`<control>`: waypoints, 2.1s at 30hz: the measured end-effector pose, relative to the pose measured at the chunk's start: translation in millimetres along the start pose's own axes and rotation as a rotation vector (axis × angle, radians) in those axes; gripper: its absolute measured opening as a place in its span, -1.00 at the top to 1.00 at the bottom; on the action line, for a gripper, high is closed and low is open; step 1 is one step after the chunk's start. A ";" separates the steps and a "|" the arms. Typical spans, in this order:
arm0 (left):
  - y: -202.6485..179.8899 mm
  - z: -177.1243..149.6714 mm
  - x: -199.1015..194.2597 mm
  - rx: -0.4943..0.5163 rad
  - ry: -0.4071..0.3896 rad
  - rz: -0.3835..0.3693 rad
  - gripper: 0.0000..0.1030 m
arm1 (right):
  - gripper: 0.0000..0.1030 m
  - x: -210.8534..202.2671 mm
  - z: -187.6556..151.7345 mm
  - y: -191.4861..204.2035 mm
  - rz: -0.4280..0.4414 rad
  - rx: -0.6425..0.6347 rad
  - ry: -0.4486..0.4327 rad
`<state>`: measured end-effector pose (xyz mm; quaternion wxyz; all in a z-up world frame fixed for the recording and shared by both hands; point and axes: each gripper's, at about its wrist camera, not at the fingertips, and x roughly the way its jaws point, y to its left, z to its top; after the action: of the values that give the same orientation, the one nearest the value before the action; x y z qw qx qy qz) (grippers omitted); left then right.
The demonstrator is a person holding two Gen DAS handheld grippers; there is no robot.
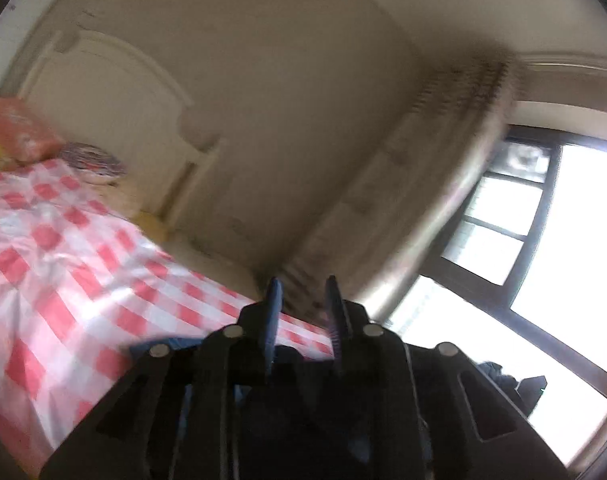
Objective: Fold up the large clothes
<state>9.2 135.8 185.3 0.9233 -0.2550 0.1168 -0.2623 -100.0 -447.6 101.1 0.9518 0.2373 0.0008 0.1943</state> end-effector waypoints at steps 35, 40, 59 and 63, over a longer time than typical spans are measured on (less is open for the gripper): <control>148.8 -101.0 219.8 0.072 0.736 0.241 -0.90 | -0.91 206.9 -78.6 -177.3 -0.233 -0.084 0.783; 140.1 -99.1 207.1 0.096 0.662 0.254 0.57 | 0.58 207.2 -95.8 -169.3 -0.171 -0.158 0.754; 81.1 -66.7 264.3 0.333 0.667 0.502 0.46 | 0.37 182.6 -15.2 -189.5 -0.316 0.065 0.566; 150.4 -97.9 235.3 0.147 0.715 0.489 -0.09 | -0.91 188.4 -86.8 -231.0 -0.262 0.235 0.692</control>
<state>235.4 77.8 3.5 0.8756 -0.0465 0.4669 -0.1152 151.4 -526.1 -63.2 0.8784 0.2630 0.3744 0.1384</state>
